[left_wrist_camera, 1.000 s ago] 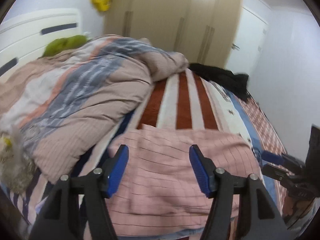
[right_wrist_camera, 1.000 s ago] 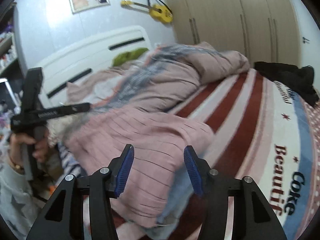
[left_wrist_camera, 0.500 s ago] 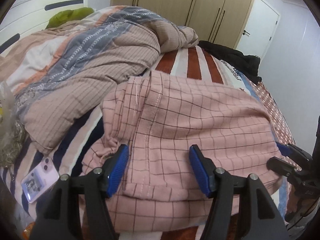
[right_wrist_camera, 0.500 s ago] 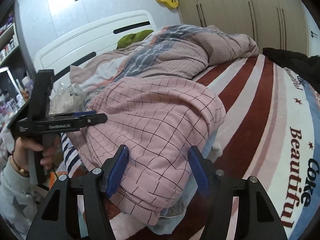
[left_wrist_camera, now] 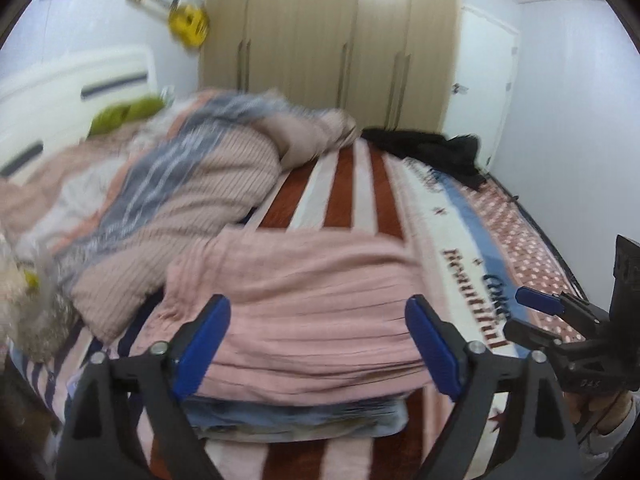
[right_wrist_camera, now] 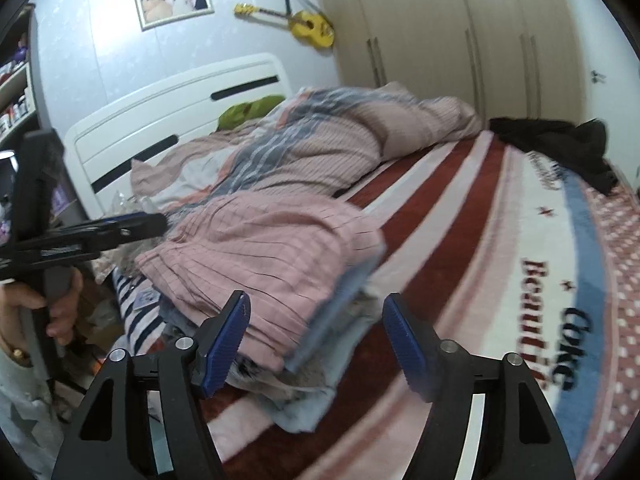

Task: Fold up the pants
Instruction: 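Carry the folded pants with both tools onto the clothes pile by the headboard, then open both tools and withdraw from the clothes pile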

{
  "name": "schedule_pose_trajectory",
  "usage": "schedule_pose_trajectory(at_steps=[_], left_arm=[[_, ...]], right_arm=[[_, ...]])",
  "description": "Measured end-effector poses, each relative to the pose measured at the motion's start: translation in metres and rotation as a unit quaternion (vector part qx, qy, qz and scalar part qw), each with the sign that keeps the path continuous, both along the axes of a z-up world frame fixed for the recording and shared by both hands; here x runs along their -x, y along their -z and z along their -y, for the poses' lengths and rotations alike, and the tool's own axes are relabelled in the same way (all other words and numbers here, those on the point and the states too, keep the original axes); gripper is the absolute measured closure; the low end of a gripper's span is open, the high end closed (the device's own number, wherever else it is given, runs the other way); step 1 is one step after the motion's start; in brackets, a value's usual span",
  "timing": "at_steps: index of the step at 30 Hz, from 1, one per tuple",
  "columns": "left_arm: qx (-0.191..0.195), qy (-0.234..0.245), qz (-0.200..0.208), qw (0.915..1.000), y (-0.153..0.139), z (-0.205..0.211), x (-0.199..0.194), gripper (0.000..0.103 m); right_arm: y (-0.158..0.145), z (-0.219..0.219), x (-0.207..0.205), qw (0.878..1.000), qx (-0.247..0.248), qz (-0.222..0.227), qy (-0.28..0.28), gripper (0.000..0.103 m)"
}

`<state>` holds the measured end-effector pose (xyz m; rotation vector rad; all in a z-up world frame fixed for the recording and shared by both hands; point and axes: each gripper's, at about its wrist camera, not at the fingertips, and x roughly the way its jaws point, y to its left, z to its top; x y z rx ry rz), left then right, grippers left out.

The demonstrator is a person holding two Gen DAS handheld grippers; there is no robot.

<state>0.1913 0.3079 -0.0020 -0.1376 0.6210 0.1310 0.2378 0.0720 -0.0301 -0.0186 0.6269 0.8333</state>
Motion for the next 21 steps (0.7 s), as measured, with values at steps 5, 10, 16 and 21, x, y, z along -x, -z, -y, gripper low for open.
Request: schedule_pose_trajectory(at_steps=[5, 10, 16, 21], left_arm=[[-0.002, 0.04, 0.062, 0.9973, -0.033, 0.072, 0.024, 0.002], [-0.018, 0.053, 0.124, 0.9907, -0.05, 0.146, 0.061, 0.001], [-0.04, 0.026, 0.185, 0.9816, -0.039, 0.214, 0.104, 0.001], [-0.062, 0.029, 0.205, 0.9763, -0.009, 0.251, 0.125, 0.001]], right_arm=[[-0.024, 0.069, 0.025, 0.997, -0.001, 0.055, 0.045, 0.011], [-0.042, 0.147, 0.063, 0.987, 0.005, 0.12, 0.103, 0.001], [-0.044, 0.229, 0.119, 0.966, 0.012, 0.188, 0.177, 0.001], [-0.032, 0.27, 0.161, 0.95, 0.019, 0.22, 0.221, 0.001]])
